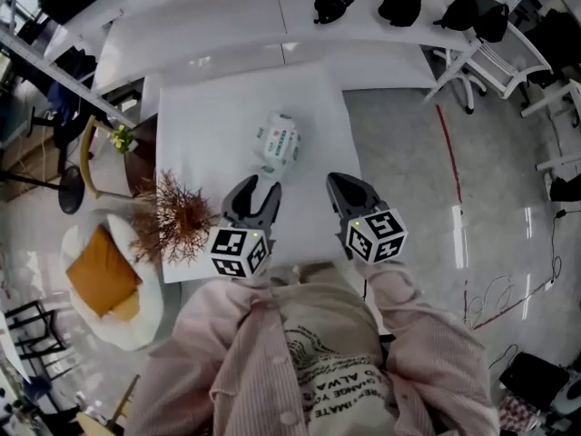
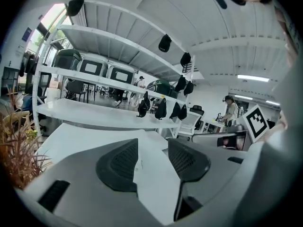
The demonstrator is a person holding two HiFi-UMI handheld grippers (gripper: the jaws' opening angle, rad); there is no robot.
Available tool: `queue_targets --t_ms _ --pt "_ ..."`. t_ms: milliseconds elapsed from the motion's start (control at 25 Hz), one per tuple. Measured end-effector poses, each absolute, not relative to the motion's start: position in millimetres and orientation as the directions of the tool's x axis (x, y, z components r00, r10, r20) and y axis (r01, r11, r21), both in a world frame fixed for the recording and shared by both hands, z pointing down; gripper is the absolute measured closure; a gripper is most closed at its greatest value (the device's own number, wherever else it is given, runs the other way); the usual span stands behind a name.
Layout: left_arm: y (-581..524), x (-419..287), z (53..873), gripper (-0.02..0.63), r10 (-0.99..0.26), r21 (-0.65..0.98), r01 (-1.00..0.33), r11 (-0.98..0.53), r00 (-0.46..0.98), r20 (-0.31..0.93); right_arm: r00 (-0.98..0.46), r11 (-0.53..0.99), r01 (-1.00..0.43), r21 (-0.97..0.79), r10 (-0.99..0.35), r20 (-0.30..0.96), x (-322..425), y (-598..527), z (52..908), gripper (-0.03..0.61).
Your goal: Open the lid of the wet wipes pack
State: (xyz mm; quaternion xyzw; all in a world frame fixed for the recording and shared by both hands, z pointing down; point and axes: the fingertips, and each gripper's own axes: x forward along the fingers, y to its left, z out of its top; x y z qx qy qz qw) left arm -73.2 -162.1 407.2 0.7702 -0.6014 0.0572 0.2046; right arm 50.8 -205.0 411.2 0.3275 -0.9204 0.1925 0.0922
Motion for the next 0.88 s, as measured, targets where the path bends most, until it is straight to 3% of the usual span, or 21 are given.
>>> queue_targets --t_ms 880 --pt "-251.9 -102.2 498.6 0.436 -0.837 0.197 -0.974 -0.112 0.199 0.51 -0.792 0.727 -0.596 -0.34 -0.464 0.397 -8.3 -287.8 517.6 0.58"
